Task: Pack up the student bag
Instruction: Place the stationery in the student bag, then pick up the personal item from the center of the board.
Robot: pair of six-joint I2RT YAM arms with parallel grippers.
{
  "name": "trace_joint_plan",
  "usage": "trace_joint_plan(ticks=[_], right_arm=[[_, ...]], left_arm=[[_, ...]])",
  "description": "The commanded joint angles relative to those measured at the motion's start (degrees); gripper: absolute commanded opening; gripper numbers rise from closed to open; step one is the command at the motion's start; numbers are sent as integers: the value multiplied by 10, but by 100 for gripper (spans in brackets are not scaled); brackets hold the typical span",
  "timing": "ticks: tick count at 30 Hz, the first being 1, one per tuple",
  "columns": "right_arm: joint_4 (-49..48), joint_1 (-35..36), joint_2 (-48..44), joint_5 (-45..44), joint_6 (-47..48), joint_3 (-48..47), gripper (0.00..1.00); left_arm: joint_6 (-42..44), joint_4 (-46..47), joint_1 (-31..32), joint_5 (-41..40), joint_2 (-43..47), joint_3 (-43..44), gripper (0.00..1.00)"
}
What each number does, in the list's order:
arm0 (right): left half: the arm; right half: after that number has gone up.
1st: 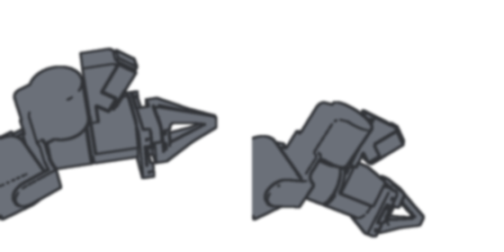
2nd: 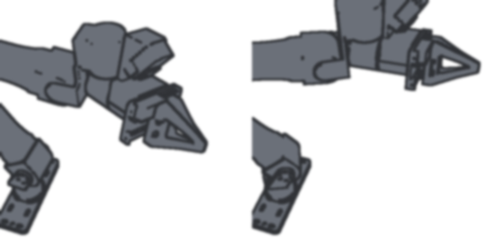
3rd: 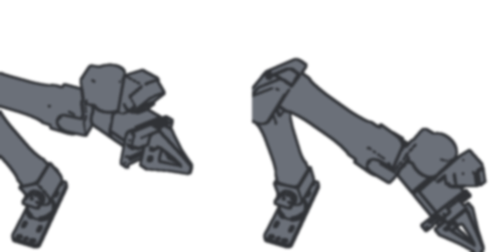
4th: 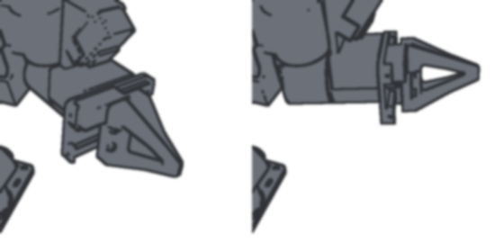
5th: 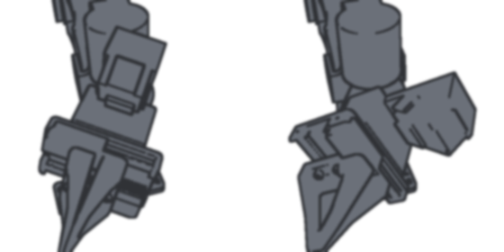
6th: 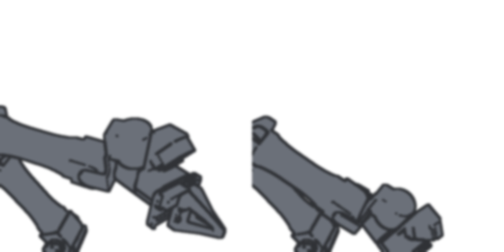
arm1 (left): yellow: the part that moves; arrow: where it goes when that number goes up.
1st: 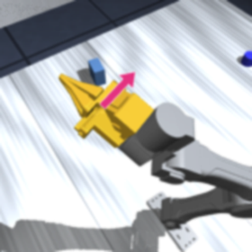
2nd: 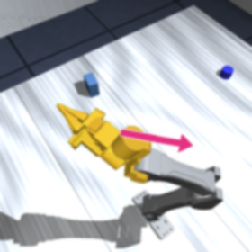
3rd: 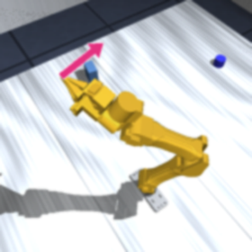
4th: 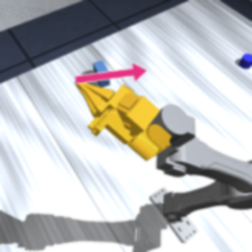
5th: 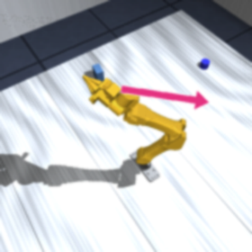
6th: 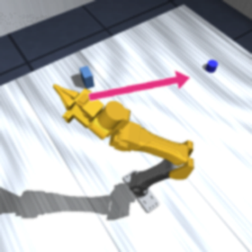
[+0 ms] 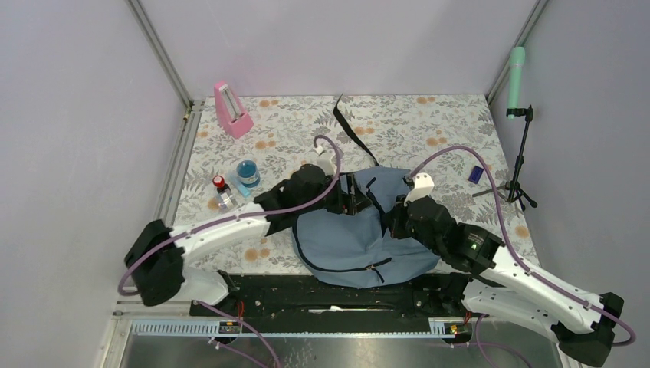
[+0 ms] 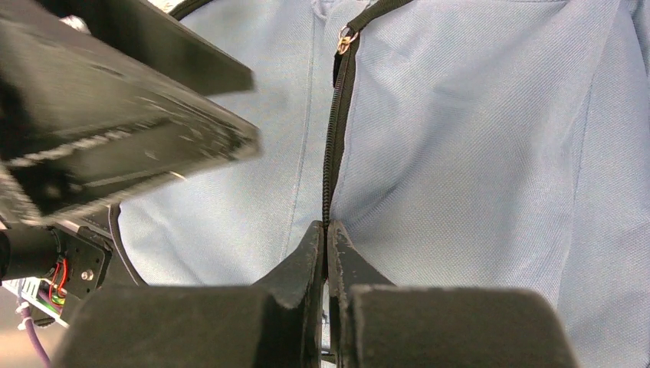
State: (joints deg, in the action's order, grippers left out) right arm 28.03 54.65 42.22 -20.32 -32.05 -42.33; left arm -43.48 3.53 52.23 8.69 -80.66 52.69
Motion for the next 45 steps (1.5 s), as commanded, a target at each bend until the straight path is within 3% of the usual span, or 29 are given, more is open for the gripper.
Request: trace_joint_plan(ticks=[1,6,9,15,19,24,35,45], right_arm=[[-29,5,-18,-15,-11,-2,0],[-30,5,-22,-20,-8,0,0],[-29,5,-23,-26,-11,3,0],[-30,5,-24,-35,-1,7,0],[-33,5,-28,-39,9,9,0],[-53,5,-40,-37,15,24,2],[-63,5,-54,-15,25,35,2],[-63,5,-71,-15,23,40,3]], left_arm=[[114,-18,0,-136,86,-32,79],[205,-82,-17,-194,166,-43,87],[218,-156,-65,-218,192,-37,89],[183,-253,-269,-188,242,-61,92],[170,-298,-377,-213,257,-74,96],[150,-283,-479,-205,252,-124,98],[103,-194,-576,-179,217,-179,98],[95,-154,-585,-173,143,-175,93]])
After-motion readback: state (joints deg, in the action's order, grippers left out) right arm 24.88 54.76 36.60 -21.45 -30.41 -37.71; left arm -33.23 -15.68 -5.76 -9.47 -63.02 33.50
